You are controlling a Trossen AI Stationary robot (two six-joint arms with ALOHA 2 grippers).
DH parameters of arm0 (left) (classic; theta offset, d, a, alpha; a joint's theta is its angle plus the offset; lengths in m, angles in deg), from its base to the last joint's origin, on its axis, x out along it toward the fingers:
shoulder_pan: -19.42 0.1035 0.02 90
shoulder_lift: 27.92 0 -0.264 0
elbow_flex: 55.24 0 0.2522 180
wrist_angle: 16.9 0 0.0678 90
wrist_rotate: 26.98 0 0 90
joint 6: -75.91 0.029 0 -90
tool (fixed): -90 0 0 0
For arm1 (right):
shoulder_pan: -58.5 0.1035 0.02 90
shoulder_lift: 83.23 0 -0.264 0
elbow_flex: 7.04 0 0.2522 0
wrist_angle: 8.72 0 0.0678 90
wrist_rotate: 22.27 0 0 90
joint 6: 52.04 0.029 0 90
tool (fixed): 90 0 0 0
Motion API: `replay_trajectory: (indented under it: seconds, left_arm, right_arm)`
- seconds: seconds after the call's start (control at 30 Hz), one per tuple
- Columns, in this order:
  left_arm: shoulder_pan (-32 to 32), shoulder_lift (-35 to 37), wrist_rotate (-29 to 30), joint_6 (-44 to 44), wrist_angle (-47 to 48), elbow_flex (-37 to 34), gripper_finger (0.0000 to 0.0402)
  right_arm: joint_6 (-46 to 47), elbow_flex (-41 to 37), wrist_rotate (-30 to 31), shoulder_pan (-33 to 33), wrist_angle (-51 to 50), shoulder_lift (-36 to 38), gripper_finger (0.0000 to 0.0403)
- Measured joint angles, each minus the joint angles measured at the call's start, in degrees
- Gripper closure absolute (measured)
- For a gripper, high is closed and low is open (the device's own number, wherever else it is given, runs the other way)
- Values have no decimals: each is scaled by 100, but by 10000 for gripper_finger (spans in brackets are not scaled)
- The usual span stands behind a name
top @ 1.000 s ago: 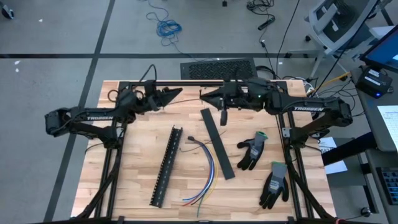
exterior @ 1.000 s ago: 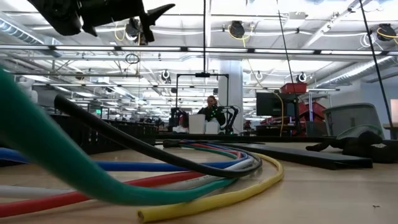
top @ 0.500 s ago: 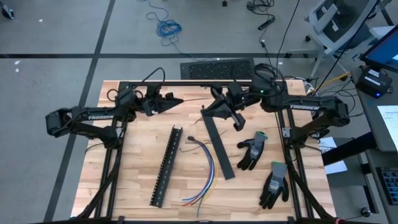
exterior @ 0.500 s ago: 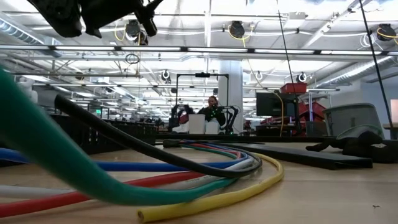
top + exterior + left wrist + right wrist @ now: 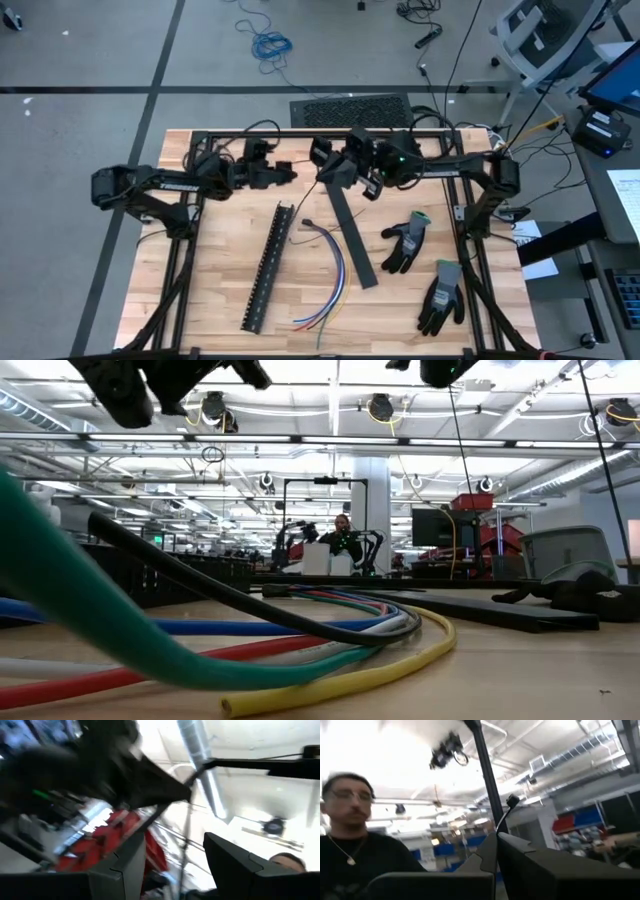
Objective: Ziptie cables
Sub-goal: Wrap the black zip tie on the cables
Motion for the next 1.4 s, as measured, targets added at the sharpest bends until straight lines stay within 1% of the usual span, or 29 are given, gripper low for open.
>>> replay_trajectory:
  seconds: [0.07,0.13,0.3,0.4,0.6,0.73,0.97,1.07,1.2,1.4]
  left_arm:
    - [-165,-165,-10,-193,-297,125,205]
    - [-280,-291,-20,-372,-528,259,205]
    - [-508,-485,-99,-638,-530,461,205]
    - [-597,-631,-178,-773,-528,461,205]
    - [-618,-977,-177,-1068,-534,471,205]
    - [-651,-1227,-403,-1344,-537,778,205]
    - [-667,-1282,-877,-1378,-541,1609,205]
    - [-673,-1282,-1005,-1565,-543,1855,205]
    - [-751,-1282,-1027,-1662,-543,2009,205]
    - [-897,-1282,-1023,-1663,-541,2026,205]
  right_arm:
    - [302,0,-2,-59,298,-131,403]
    - [470,0,-102,-104,353,-192,403]
    - [484,0,-194,-142,374,-214,403]
    - [613,0,-216,-142,535,-186,403]
    - [758,0,-238,-125,554,-177,403]
    - [776,0,-238,-124,572,-177,403]
    - [780,0,-287,-122,642,-177,403]
    - [780,0,-289,-122,712,-175,403]
    - [780,0,-284,-120,735,-175,403]
    - [795,0,-308,-122,808,-175,403]
